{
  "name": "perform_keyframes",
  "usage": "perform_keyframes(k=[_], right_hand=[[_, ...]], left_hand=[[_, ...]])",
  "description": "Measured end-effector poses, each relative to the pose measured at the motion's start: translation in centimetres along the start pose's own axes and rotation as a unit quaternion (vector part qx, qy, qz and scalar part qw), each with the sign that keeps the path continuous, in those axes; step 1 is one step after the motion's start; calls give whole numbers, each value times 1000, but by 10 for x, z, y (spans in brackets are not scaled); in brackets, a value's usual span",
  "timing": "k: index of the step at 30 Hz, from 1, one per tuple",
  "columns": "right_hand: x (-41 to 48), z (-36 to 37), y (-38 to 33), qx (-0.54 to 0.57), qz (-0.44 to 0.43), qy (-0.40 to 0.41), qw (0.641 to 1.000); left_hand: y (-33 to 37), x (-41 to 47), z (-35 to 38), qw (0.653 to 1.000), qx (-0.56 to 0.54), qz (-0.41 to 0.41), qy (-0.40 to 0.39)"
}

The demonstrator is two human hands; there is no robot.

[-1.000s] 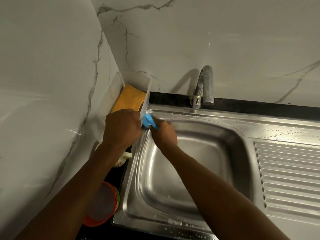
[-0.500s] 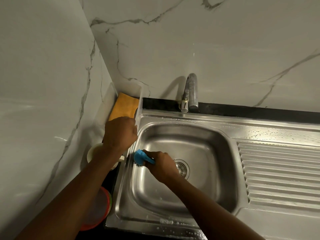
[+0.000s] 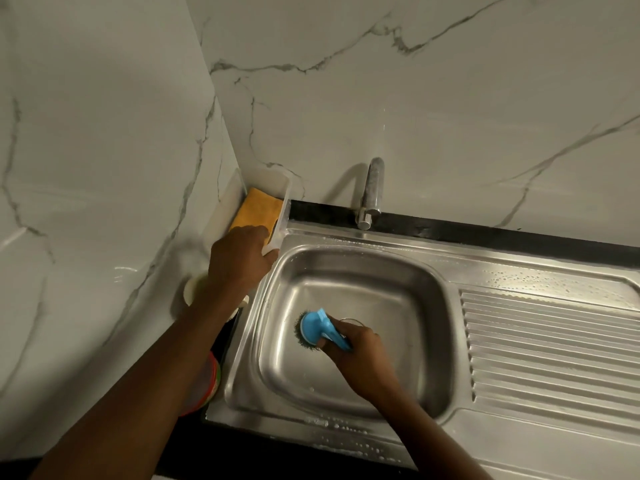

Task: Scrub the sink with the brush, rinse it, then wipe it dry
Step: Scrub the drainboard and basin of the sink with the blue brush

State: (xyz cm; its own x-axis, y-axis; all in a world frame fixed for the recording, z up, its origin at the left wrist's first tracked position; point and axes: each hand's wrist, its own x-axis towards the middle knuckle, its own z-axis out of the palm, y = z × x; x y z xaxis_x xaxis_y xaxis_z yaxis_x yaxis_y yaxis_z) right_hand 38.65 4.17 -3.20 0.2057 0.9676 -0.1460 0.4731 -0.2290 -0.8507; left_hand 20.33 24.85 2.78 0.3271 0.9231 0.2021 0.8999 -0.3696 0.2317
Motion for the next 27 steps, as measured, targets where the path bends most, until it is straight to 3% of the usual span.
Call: perform_keyframes(k=[12, 20, 24, 27], right_hand=[[-47, -6, -9, 47, -13, -51, 997], [-60, 32, -54, 14, -76, -102, 992], [-54, 65, -82, 15, -101, -136, 985], [-43, 96, -101, -42, -128, -145, 980]], left_hand=[[29, -142, -73, 993, -9, -102, 58], [-4, -219, -108, 979, 4, -197, 55], [-35, -249, -113, 973, 5, -223, 53], [-53, -263, -113, 974, -8, -224, 37]])
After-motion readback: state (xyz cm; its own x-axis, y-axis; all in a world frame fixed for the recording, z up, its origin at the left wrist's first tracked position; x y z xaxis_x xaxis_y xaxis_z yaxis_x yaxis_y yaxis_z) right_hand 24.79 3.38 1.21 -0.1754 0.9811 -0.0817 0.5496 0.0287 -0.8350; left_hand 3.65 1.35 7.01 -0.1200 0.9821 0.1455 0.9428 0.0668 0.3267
